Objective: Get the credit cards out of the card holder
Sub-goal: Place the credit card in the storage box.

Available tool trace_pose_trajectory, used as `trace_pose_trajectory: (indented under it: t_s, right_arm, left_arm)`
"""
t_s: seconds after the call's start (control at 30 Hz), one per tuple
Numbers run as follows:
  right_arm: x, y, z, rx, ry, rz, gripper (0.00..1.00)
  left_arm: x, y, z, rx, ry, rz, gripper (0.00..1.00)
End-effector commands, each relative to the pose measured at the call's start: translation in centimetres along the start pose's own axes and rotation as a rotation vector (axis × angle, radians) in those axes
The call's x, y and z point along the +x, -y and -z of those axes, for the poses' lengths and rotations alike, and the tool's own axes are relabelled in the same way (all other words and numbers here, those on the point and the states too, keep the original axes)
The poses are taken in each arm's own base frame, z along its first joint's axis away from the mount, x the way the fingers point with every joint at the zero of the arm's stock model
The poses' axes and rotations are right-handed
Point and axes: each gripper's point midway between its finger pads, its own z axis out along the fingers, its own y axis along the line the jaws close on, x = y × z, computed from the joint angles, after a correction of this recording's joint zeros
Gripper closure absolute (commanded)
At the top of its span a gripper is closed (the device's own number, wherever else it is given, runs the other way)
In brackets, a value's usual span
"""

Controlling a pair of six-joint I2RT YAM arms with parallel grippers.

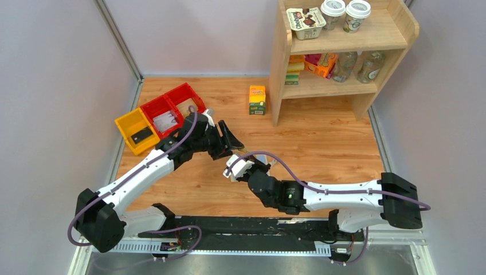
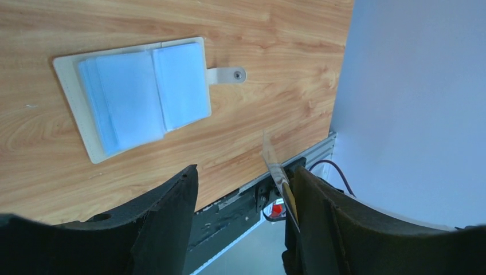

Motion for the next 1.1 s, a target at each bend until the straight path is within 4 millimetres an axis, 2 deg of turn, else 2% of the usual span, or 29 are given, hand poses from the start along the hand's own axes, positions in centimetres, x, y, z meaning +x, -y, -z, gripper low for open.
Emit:
trace_pose_trajectory:
  t_s: [0.0,0.03,0.13,0.3,0.37,0.4,0.53,0.6,0.63,0.7,0.8,1.0,1.07]
  right_arm:
    - [-3.0,0.9,0.1,0.056,0.068,-0.041,1.0]
    - [-3.0,0.7,0.0,0.052,0.069,-0.034,1.0]
    - [-3.1,0.3,0.0,0.044,0.069,-0.021,1.0]
    - [-2.8,-0.4,0.0,0.028,0.067,-0.021,1.0]
    - [-2.7,-0.6,0.0,0.019,0.07,-0.025,1.0]
    - [-2.8,-0.7,0.0,0.014,0.074,-0.034,1.0]
    - [-2.7,-1.2,0.0,-0.02,0.077,-0.078,0.98]
    - [-2.5,-1.4,0.0,-0.057,0.068,-0.129,0.87]
    - [-2.3,-1.3,-0.1,-0.072,0.057,-0.171,0.78]
    - [-1.9,-0.8,-0.2,-0.096,0.037,-0.261,0.52]
    - [-1.3,0.4,-0.3,-0.143,0.021,-0.422,0.31]
    - [1.4,3.9,-0.6,-0.129,-0.016,-0.75,0.04]
    - [3.5,5.0,-0.6,-0.116,-0.061,-0.862,0.0]
  left_arm:
    - [0.0,1.4,-0.5,0.071,-0.01,0.036,0.32]
    - [0.0,1.5,-0.6,0.075,-0.012,0.04,0.32]
    - [-0.2,1.6,-0.8,0.086,0.0,0.044,0.43]
    - [-0.2,1.5,-0.8,0.094,0.01,0.05,0.85]
    - [-0.2,1.5,-0.9,0.1,0.011,0.048,0.97]
    - [-0.4,1.7,-0.9,0.112,0.022,0.043,1.0]
    - [-0.7,1.5,-0.8,0.131,0.059,0.014,1.0]
    - [-1.1,1.5,-0.7,0.138,0.085,-0.029,1.0]
    - [-1.2,1.3,-0.8,0.139,0.095,-0.043,1.0]
    - [-1.7,0.8,-0.7,0.133,0.124,-0.072,1.0]
    - [-2.7,0.2,-0.4,0.138,0.175,-0.111,1.0]
    - [-5.5,-3.0,0.1,0.101,0.286,-0.131,1.0]
    - [-6.8,-4.2,0.4,0.069,0.325,-0.129,1.0]
